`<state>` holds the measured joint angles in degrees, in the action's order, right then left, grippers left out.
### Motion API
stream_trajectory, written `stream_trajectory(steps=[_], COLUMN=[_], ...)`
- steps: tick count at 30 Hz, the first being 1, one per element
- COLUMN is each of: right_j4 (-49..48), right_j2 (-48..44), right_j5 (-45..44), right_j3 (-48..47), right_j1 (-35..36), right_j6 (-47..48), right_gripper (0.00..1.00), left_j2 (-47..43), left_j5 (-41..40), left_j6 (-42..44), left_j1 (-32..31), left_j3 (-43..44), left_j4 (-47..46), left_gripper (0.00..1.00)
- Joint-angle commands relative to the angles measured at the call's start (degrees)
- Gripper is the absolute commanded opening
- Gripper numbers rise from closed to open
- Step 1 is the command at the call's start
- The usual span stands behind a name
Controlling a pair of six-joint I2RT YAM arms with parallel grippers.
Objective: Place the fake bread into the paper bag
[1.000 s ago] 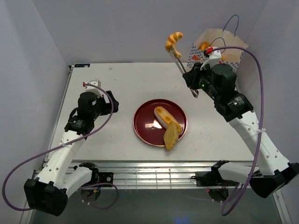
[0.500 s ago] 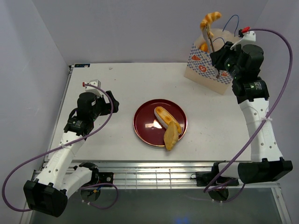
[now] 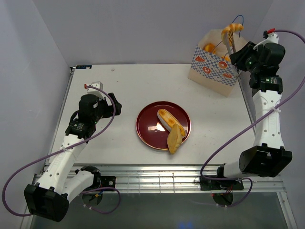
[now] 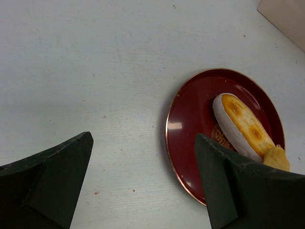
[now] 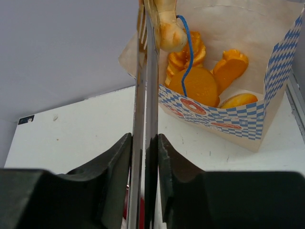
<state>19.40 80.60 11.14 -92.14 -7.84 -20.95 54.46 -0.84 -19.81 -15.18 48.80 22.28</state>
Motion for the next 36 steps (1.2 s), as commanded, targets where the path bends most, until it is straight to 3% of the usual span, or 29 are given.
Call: stream_trajectory(steps=[1,6,18,26,31,36], right_j4=[-5.16,-6.13,-7.36,-11.57,-12.19,-12.36], right_j2=[-0.70,-0.70,-0.97,-5.80,-9.93,-16.68], right_j5=[3.63,4.68,7.93,17.24,22.09,17.62], right_j3=[-3.49,-3.05,-3.31,0.63,8.88,19.96], right_j1=[-1.30,-1.66,-2.18,-1.92,3.78,15.10], right_j6=[-1.11,-1.37,-3.13,-2.95,-1.82,2.13], right_gripper=[0.38,0.44,0.45,0.43,0.43,0.44], left_j2=[-0.84,-0.67,-0.58,-0.58,-0.58,-0.49], left_j5=[0.75,0.75,0.75,0.75,0.75,0.75], left_j6=[-0.05,-0.05,-0.05,0.04,0.04,0.04], left_j1=[-0.20,-0.20,-0.20,-0.20,-0.20,-0.20], left_j3=[0.77,0.77,0.77,0.77,0.69,0.69], left_j4=[-0.40,-0.31,-0.31,-0.40,-0.49,-0.40], left_gripper=[0.98,0.98,0.98,0.98,0.98,0.98])
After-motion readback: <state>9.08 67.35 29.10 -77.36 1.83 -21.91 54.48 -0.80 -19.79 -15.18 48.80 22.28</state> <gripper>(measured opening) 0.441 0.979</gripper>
